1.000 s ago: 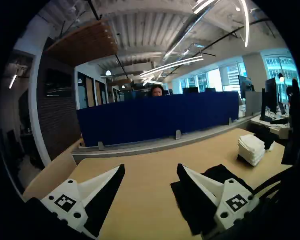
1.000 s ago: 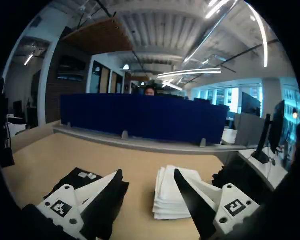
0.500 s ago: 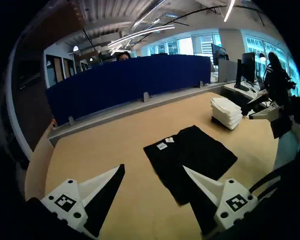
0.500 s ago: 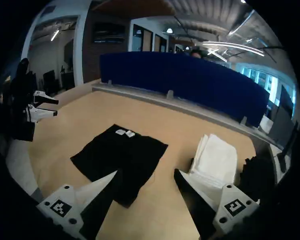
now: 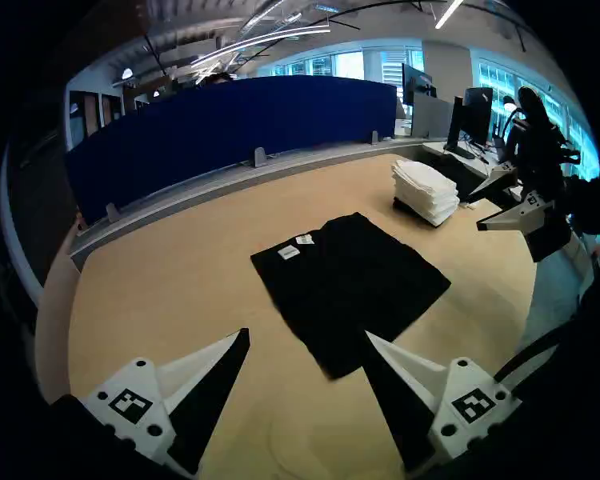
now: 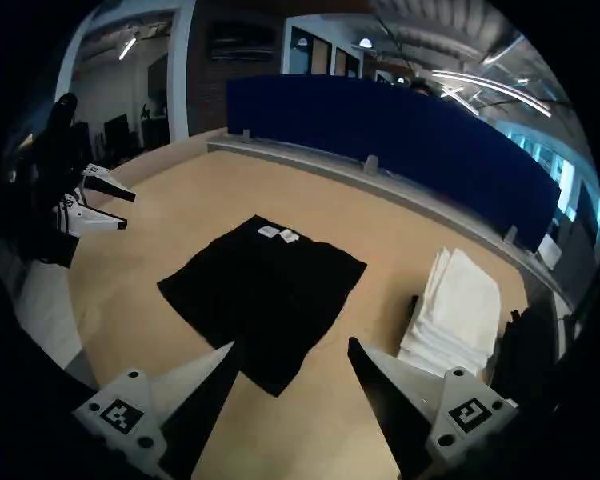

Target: Fold towel

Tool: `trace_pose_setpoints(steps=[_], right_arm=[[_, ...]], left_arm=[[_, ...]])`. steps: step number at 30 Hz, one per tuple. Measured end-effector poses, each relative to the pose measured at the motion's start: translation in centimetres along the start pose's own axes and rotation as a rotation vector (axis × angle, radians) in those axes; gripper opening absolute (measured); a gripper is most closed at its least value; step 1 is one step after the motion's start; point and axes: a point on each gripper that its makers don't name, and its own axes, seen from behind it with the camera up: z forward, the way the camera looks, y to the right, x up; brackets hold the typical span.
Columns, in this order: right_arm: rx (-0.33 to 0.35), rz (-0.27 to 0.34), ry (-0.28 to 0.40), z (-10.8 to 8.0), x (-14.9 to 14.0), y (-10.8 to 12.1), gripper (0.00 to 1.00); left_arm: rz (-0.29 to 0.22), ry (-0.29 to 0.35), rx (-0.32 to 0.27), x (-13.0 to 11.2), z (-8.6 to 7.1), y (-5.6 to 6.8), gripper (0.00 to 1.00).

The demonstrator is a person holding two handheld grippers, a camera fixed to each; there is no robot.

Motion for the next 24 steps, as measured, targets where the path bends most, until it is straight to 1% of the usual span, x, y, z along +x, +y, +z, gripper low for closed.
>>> trace_pose_setpoints(steps=[5, 10, 18, 24], right_arm=[[0.012, -0.013, -0.021, 0.7, -1.0, -0.6, 1.00], [0.023, -0.007, -0.038, 1.5, -2.0, -1.0, 1.00], [0.036, -0.012, -0.075, 3.2, -4.1, -1.4, 1.00], [0.047, -0.015, -0.098, 4.3, -5.9, -1.9, 1.00]], left_arm=[[0.006, -0.017, -0.015, -1.1, 0.6, 0.5, 0.97], [0.013, -0.038, -0.032, -2.2, 1.3, 1.1, 0.97], [0.034, -0.079, -0.064, -4.2, 3.0, 2.0, 0.97], [0.033, -0.109, -0.087, -5.6, 4.3, 2.7, 0.97]])
